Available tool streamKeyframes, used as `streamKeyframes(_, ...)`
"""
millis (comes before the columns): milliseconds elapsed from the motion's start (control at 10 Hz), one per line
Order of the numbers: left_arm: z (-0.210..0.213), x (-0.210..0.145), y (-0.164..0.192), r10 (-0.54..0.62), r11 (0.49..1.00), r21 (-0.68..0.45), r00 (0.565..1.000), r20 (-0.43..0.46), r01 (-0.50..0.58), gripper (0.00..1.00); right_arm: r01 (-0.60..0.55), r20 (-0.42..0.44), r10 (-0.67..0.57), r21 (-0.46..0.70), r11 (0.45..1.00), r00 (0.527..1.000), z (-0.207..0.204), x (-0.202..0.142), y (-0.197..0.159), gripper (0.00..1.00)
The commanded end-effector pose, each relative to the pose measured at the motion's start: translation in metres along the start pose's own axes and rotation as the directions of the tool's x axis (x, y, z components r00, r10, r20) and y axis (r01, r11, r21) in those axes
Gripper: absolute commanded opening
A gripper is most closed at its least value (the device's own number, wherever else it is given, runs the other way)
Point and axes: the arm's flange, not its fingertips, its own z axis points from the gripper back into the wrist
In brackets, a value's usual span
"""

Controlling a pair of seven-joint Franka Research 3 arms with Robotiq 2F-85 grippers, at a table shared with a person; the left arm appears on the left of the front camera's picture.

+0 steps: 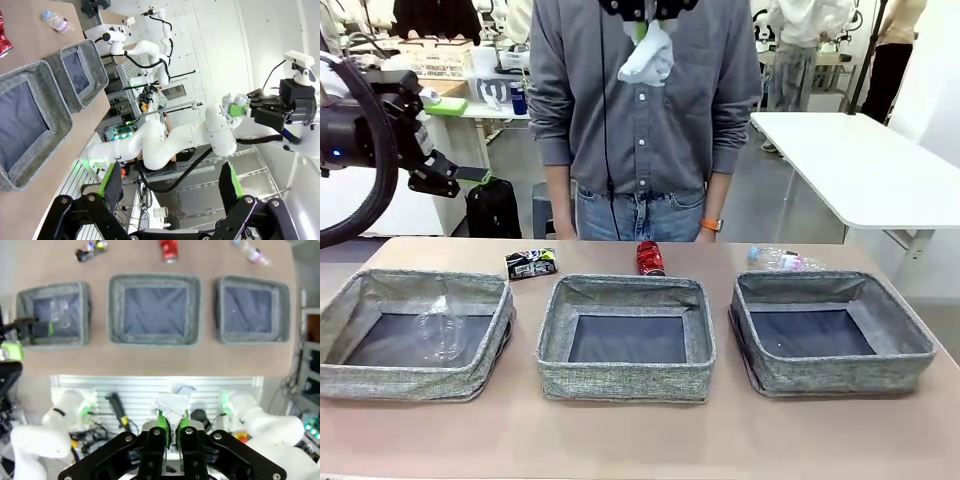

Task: Sort the waste into the appropriate baskets.
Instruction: Pick up the waste item pointed out by the person.

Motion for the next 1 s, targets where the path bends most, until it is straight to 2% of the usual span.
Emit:
streamKeyframes(0, -0.0025, -0.0001, -0.0049, 0.009, 1.0, -0.015, 1.0, 0.011, -0.009, 0.99, -0.008, -0.012, 0.008, 0.003, 1.0, 1.0, -0.0014, -0.0014, 0.001, 0.07)
streamKeyframes(900, -0.0025, -0.0001, -0.0049, 0.009, 1.0, -0.015, 1.0, 0.011, -0.009, 0.99, -0.008, -0.012, 0.008, 0.003, 1.0, 1.0, -0.0014, -0.0014, 0.001, 0.07)
